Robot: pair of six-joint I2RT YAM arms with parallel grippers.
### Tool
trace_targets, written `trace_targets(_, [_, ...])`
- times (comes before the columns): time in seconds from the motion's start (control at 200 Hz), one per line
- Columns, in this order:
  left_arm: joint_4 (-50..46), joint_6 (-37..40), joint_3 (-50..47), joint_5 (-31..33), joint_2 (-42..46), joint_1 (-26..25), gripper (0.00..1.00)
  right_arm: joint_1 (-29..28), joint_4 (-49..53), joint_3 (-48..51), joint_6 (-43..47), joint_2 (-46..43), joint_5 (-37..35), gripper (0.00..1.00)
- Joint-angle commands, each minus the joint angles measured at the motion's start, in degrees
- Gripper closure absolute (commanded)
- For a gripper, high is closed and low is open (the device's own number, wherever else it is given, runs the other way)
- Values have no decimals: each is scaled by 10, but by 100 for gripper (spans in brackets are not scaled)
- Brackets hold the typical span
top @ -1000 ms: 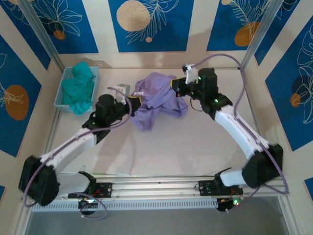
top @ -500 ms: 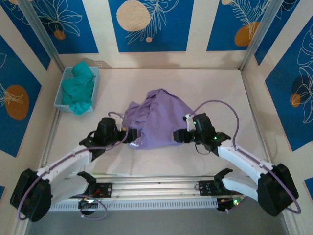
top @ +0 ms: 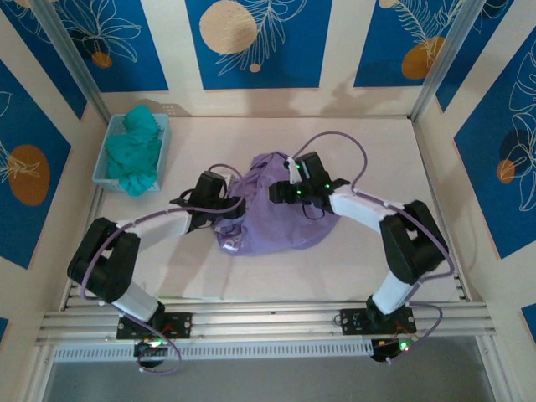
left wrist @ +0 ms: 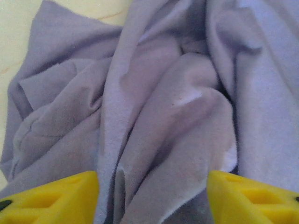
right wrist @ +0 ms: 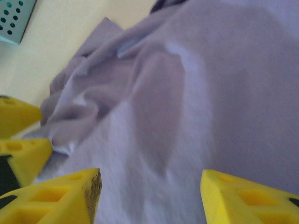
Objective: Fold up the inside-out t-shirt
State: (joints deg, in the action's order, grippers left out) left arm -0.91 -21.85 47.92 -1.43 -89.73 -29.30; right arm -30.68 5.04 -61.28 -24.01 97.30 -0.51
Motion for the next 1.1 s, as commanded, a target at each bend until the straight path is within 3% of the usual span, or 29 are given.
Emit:
trace_targets(0.0, [10, 8, 11, -14, -18, 8, 51, -15, 6, -54, -4, 59, -22, 42])
trace_targets(0.11, [31, 1, 6, -24, -19, 14, 71, -18, 5, -97, -13, 119, -27, 48])
trace_targets(0.215, [53, -1, -2, -42, 6, 23, 90, -17, 6, -111, -8, 139, -41, 81])
trace_targets(0.3, [72, -1, -11, -49, 45, 29, 100, -7, -5, -93, 6, 107, -43, 100])
trace_targets(0.66, [92, -45, 17, -100, 212, 52, 100, 39, -52, 95, 27, -189, 7, 100])
trace_targets(0.94, [80, -34, 81, -116, 245, 66, 100, 46, -53, 248, 27, -415, 18, 100])
trace_targets(1.095, [128, -50, 97, -144, 236, 76, 100, 31, -49, 379, -14, -544, -29, 100])
